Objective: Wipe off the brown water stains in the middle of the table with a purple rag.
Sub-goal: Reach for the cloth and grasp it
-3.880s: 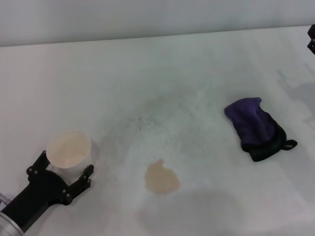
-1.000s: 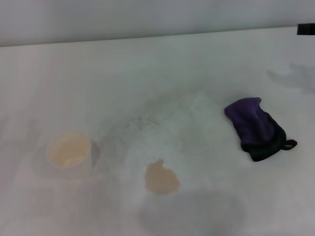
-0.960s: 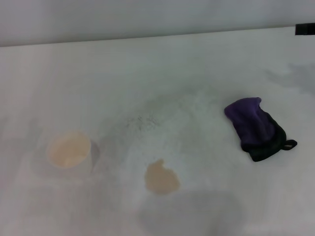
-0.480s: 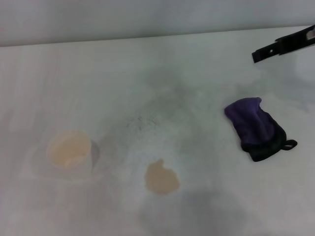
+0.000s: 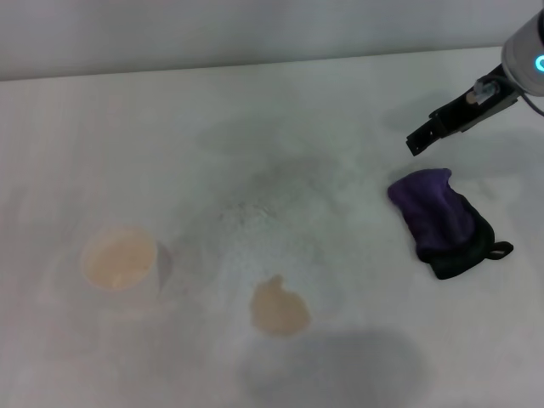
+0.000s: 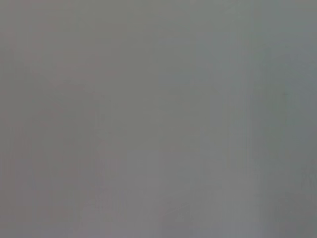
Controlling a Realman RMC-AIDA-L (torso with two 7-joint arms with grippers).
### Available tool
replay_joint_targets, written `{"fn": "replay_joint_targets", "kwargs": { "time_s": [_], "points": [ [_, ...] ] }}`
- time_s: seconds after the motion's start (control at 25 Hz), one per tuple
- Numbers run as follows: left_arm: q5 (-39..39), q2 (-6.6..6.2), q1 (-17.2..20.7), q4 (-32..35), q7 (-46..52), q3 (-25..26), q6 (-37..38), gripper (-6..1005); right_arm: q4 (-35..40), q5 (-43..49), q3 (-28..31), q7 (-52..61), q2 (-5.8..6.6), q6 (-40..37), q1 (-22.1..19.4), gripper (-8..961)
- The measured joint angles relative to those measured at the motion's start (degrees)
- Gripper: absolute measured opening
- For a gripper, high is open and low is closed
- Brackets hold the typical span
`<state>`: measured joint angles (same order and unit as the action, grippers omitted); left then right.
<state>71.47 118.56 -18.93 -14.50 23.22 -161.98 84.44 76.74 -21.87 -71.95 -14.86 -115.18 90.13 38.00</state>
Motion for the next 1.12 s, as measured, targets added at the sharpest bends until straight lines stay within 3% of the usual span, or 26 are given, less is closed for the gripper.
{"fn": "replay_joint_targets", "kwargs": {
  "time_s": [0.48,1.12],
  "points": [
    [-0.14,-0.08,-1.12,0.00,-0.19,-0.01,-0.06,875,-5.53,0.96,-8.48,3.16,-0.49,-1.87,-0.18,847],
    [-0.30,0.01,-1.27,-0.64,-0.38,-0.08,-1.68,876,-17.35,1.78,-9.62,3.35,-0.25,-6.80,2.99,846]
  ]
}}
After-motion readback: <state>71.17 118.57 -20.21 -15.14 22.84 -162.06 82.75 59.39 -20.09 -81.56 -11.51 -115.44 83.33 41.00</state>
